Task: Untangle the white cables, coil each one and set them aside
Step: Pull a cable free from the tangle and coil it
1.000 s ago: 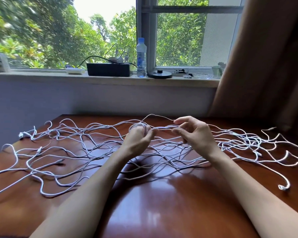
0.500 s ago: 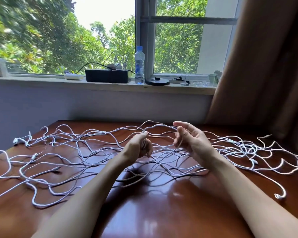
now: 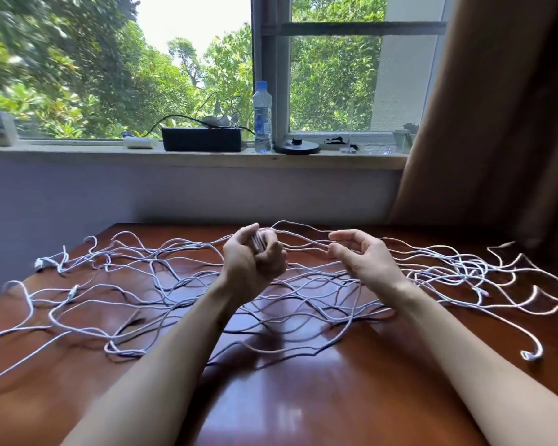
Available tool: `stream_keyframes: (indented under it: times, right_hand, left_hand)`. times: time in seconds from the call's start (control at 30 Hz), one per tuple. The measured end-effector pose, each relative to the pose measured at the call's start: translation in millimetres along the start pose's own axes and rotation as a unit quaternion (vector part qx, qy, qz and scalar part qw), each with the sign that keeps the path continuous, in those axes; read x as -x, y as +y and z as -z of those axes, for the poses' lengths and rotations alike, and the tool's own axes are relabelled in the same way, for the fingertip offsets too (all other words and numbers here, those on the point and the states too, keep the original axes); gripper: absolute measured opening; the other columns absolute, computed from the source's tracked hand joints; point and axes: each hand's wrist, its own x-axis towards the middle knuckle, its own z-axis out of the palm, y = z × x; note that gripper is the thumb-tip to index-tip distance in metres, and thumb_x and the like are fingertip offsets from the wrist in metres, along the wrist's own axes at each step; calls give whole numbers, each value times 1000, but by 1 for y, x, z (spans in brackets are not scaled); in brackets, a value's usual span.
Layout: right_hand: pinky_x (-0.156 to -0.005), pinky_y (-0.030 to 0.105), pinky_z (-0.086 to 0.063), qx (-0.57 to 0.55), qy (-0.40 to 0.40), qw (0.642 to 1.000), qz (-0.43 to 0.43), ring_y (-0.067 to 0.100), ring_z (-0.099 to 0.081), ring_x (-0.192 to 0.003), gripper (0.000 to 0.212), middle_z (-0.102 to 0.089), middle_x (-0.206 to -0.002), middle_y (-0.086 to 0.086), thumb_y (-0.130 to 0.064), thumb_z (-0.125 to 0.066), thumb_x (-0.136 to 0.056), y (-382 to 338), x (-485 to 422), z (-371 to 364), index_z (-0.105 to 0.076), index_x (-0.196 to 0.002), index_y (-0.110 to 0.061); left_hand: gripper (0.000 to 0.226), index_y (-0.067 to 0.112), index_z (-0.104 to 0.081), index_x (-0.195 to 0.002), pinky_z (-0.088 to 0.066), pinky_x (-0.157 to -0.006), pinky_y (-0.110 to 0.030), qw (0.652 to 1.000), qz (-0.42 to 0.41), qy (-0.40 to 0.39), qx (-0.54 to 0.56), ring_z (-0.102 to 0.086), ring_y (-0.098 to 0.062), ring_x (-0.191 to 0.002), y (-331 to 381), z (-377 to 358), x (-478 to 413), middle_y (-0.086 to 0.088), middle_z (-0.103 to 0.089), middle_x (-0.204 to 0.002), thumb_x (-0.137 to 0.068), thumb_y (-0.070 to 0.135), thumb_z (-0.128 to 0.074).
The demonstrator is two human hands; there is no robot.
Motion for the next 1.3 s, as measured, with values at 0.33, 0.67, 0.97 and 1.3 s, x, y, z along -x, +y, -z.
stream_keyframes:
  times: [0.33, 0.67, 0.97, 1.3]
  right_hand:
    - [-55, 14, -36, 265, -36, 955, 127, 0, -49, -52, 7, -59, -54, -24, -30, -77, -88, -4, 12, -22, -80, -86, -23]
    - [-38, 24, -42, 126, -168, 976, 64, 11, -42, -41, 14, -52, -56, -15, -13, -65, -98, -10, 29, -40, -72, -110, -13]
    - [-53, 32, -56, 8, -248, 968, -38, 11, -47, -56, 26, -62, -77, 4, -5, -61, -98, -15, 26, -30, -70, -121, -13]
    - [-61, 36, -58, -32, -250, 968, -23, 13, -40, -58, 35, -45, -75, 11, -15, -67, -87, -14, 19, -18, -71, -122, -13]
  left_hand:
    - [45, 6, -64, -86, -32, -55, -25, 977, -42, 48, 205, -28, -14, -51, 15, -2, -2, 1, -31, -58, -105, 34, -34]
    - [40, 13, -56, -124, -41, -67, -26, 977, -78, 173, 98, -44, -13, -60, 15, 4, -14, -3, -47, -67, -111, 31, -23]
    - [33, 13, -63, -113, -44, -57, -22, 944, -154, 222, -191, -50, -8, -54, 10, 17, -18, -2, -56, -67, -111, 20, -30]
    - [30, 4, -67, -101, -43, -61, -20, 872, -198, 183, -409, -48, -10, -63, 2, 25, -14, -5, -59, -74, -108, 9, -38]
